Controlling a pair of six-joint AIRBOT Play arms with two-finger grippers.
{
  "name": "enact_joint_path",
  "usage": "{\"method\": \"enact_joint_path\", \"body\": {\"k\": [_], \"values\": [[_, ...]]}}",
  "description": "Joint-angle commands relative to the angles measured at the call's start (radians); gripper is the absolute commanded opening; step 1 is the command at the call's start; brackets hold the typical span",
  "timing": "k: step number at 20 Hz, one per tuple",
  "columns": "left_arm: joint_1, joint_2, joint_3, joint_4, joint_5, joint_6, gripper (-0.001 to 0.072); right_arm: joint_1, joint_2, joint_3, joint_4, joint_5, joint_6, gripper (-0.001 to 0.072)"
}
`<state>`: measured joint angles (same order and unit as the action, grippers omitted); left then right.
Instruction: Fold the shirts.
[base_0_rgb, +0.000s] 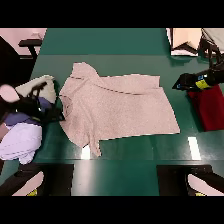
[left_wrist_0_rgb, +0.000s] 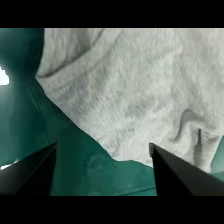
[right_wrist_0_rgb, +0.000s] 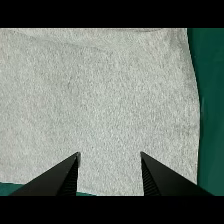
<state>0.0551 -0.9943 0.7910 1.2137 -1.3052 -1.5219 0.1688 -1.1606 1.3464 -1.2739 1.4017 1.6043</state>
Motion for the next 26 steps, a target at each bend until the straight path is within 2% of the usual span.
{"method": "enact_joint_path", "body": {"k": [1, 5, 7, 11, 13, 14, 17, 20, 21, 22, 23, 26], "values": [[0.001, 0.077, -0.211, -0.127, 0.059, -0.004, 0.0663, 0.0, 0.024, -0.02, 0.003, -0.015, 0.0, 0.0437], [0.001, 0.076, -0.34, -0.214, 0.172, 0.017, 0.0663, 0.0, 0.022, -0.02, 0.027, -0.016, 0.0, 0.0437], [0.001, 0.076, -0.386, -0.286, 0.214, 0.067, 0.0663, 0.0, 0.022, -0.02, 0.026, -0.016, 0.0, 0.0437], [0.001, 0.076, -0.413, -0.36, 0.292, 0.098, 0.0643, 0.0, 0.022, -0.02, 0.026, -0.015, 0.0, 0.0437], [0.001, 0.076, -0.407, -0.367, 0.317, 0.11, 0.0188, -0.002, 0.022, -0.021, 0.025, -0.006, 0.0, 0.0437], [0.001, 0.076, -0.391, -0.364, 0.314, 0.121, 0.0031, -0.01, 0.022, -0.021, 0.024, 0.015, -0.001, 0.0437], [0.001, 0.077, -0.272, -0.288, 0.248, 0.116, 0.0024, -0.094, 0.035, -0.056, -0.019, 0.106, -0.016, 0.0437], [0.001, 0.077, -0.14, -0.221, 0.192, 0.116, 0.0025, -0.266, 0.098, -0.262, -0.036, 0.124, -0.016, 0.0438], [0.001, 0.077, -0.111, -0.222, 0.187, 0.116, 0.0025, -0.338, 0.12, -0.356, -0.036, 0.115, -0.016, 0.0447], [0.001, 0.077, -0.09, -0.226, 0.187, 0.116, 0.0025, -0.402, 0.133, -0.44, -0.033, 0.107, -0.016, 0.05], [0.001, 0.077, -0.08, -0.229, 0.188, 0.116, 0.0025, -0.469, 0.138, -0.527, -0.02, 0.095, -0.016, 0.0516], [0.001, 0.077, -0.076, -0.232, 0.186, 0.116, 0.0025, -0.61, 0.135, -0.723, 0.108, 0.007, -0.083, 0.0505]]}}
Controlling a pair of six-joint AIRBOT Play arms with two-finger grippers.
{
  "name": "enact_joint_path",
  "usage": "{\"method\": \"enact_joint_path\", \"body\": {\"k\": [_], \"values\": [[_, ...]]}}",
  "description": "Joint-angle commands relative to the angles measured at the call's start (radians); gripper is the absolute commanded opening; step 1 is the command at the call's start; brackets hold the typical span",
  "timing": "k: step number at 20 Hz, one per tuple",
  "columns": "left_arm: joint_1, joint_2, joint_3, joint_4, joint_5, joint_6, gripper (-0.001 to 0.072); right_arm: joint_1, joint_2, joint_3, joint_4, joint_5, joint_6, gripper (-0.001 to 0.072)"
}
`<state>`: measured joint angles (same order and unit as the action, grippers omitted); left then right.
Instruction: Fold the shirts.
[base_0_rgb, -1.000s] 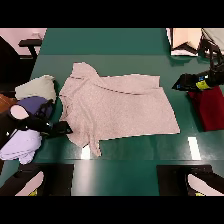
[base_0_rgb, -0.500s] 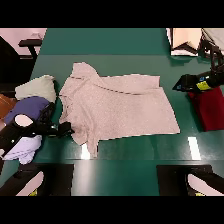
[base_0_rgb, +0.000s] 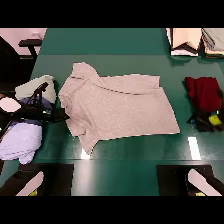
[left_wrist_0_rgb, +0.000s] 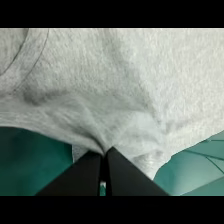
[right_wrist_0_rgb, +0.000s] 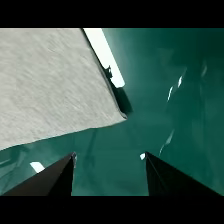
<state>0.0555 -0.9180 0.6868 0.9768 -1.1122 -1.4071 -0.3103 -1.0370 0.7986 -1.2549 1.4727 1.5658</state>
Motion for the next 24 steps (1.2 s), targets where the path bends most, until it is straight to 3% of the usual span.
{"method": "enact_joint_path", "body": {"k": [1, 5, 10, 12, 14, 18, 24], "values": [[0.0, 0.001, 0.028, 0.004, -0.011, 0.001, 0.0025, -0.152, 0.011, -0.219, 0.133, -0.113, -0.061, 0.0456], [0.0, 0.001, 0.028, 0.003, -0.018, 0.001, 0.0025, -0.132, 0.005, -0.296, 0.219, -0.264, -0.074, 0.0432], [0.0, 0.001, 0.028, -0.011, -0.023, 0.001, 0.0025, 0.053, -0.146, -0.214, 0.216, -0.328, -0.074, 0.0416], [0.001, 0.001, 0.04, -0.008, -0.035, 0.003, 0.0025, 0.135, -0.186, -0.154, 0.214, -0.351, -0.074, 0.0116], [0.002, 0.007, 0.101, 0.007, -0.061, 0.005, 0.0024, 0.205, -0.196, -0.068, 0.211, -0.344, -0.076, 0.0013], [0.002, 0.07, 0.397, 0.067, -0.089, -0.014, 0.0024, 0.259, -0.072, 0.166, 0.206, -0.322, -0.086, 0.0013], [0.002, 0.084, 1.074, 0.097, -0.099, -0.034, 0.0024, 0.259, 0.143, 0.723, 0.204, -0.291, -0.094, 0.0012]]}}
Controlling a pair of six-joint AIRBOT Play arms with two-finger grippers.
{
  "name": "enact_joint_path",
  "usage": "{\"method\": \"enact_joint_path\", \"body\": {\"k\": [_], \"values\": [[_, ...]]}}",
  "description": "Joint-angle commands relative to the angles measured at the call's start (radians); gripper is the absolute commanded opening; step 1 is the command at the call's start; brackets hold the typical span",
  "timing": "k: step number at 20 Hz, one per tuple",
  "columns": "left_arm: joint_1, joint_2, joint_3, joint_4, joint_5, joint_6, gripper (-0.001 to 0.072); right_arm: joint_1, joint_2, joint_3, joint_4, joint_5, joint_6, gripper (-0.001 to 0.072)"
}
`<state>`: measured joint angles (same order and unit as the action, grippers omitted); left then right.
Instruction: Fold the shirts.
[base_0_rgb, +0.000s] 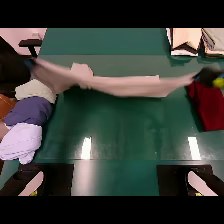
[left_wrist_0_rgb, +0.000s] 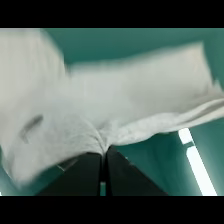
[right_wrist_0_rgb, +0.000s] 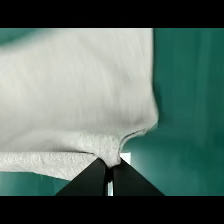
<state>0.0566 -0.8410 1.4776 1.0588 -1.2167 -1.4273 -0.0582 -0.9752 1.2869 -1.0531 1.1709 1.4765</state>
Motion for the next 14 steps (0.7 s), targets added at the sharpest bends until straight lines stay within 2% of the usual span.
{"method": "enact_joint_path", "body": {"k": [1, 4, 8, 11, 14], "values": [[0.0, 0.007, 0.386, 0.016, 0.008, -0.014, 0.0024, 0.007, 0.104, 0.322, 0.002, 0.011, -0.005, 0.0012], [0.0, 0.007, 0.626, 0.016, 0.016, -0.056, 0.0024, 0.007, 0.149, 0.531, -0.072, 0.049, 0.0, 0.0012], [0.0, 0.007, 0.762, 0.015, 0.027, -0.092, 0.0023, 0.007, 0.134, 0.759, -0.248, 0.238, 0.067, 0.0012], [0.0, -0.002, 0.738, 0.014, -0.013, -0.093, 0.0023, 0.007, 0.073, 0.854, -0.285, 0.364, 0.079, 0.001], [0.0, -0.005, 0.51, -0.011, -0.086, -0.095, 0.0023, 0.007, 0.006, 0.756, -0.283, 0.422, 0.116, 0.001]]}}
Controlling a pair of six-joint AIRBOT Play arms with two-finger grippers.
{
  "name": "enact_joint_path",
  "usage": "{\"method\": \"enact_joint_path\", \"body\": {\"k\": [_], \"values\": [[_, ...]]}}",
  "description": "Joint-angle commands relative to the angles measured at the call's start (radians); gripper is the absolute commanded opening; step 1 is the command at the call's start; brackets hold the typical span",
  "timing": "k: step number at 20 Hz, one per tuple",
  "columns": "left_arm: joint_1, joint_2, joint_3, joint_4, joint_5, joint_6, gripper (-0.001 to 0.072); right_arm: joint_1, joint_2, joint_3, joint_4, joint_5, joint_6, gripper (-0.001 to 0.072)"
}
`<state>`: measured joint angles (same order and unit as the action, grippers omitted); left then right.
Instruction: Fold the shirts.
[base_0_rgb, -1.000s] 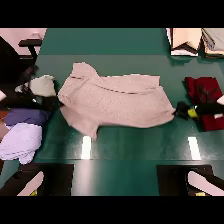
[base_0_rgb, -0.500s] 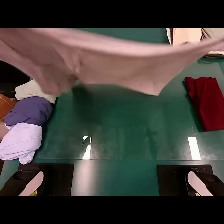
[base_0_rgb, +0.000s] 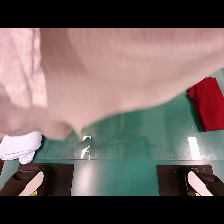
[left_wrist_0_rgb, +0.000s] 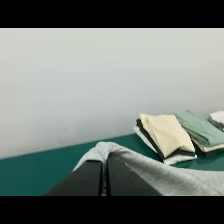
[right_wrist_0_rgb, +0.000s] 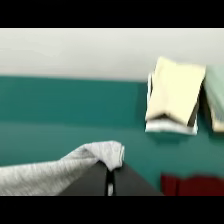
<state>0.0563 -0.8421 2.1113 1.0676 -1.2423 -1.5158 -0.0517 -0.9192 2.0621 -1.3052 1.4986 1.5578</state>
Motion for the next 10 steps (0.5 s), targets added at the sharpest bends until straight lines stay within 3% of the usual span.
{"method": "enact_joint_path", "body": {"k": [1, 6, 10], "values": [[0.001, -0.005, -0.229, -0.027, -0.077, -0.004, 0.0023, 0.001, -0.082, -0.08, -0.031, 0.114, 0.039, 0.001], [0.0, -0.143, -0.708, -0.028, -0.089, 0.05, 0.0024, 0.073, -0.33, -0.336, -0.077, 0.142, 0.038, 0.001], [0.0, -0.436, -0.785, -0.031, -0.014, 0.09, 0.0024, 0.117, -0.591, -0.415, -0.109, 0.072, 0.037, 0.001]]}}
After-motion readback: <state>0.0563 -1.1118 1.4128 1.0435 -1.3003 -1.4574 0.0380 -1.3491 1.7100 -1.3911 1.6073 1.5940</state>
